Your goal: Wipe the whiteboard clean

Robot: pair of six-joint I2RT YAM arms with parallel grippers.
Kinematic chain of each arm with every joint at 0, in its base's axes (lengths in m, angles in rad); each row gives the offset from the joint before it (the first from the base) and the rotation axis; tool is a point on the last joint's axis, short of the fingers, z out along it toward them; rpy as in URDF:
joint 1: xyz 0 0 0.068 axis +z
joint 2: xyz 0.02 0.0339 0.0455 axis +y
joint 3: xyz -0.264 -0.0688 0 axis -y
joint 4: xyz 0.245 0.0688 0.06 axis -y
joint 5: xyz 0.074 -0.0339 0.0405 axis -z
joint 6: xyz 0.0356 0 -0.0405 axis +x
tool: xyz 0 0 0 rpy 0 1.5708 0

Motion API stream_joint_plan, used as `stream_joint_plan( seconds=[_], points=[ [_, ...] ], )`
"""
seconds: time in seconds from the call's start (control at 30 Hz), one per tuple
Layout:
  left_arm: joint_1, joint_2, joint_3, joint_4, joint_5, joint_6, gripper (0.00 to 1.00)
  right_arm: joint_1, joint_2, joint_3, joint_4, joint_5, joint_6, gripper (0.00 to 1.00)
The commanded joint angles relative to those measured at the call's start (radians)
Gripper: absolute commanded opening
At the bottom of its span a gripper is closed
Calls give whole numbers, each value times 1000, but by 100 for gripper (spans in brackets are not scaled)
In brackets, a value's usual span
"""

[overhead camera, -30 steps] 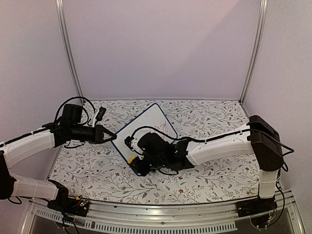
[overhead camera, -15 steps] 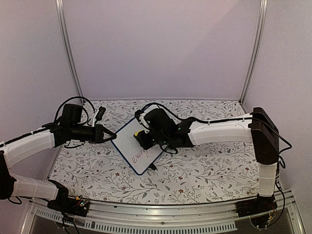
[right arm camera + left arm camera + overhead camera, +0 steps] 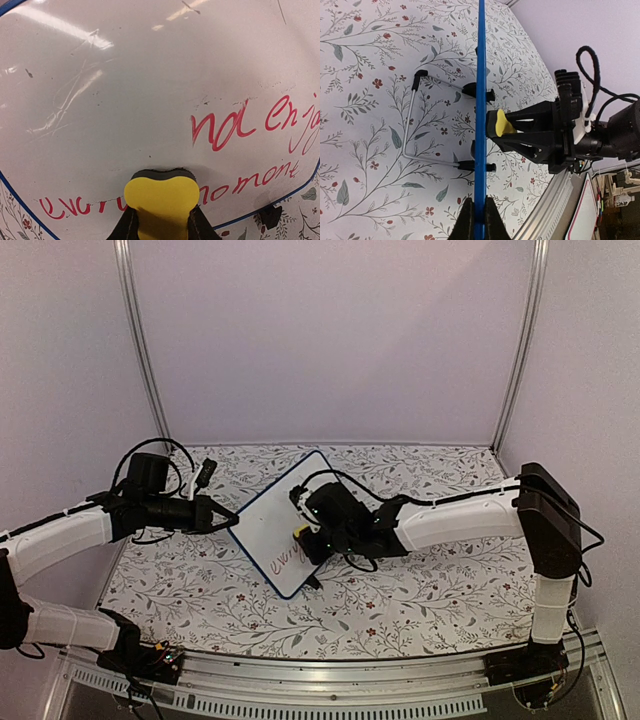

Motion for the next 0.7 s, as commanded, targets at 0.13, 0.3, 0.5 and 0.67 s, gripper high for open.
stream_joint_plan(
  seconds=[0.13,0.3,0.5,0.67],
  points=[
    [-5,-14,-3,20,47,13,0,-37,-8,52,-19,-10,-8,20],
    [-4,-16,-3,20,47,14,0,-62,6,129,-38,-1,-25,20],
    [-4,-17,-3,20,47,14,0,-84,27,155,-48,-15,-32,20],
    [-5,-16,-2,20,50,14,0,-84,36,130,-51,-51,-26,20]
  ],
)
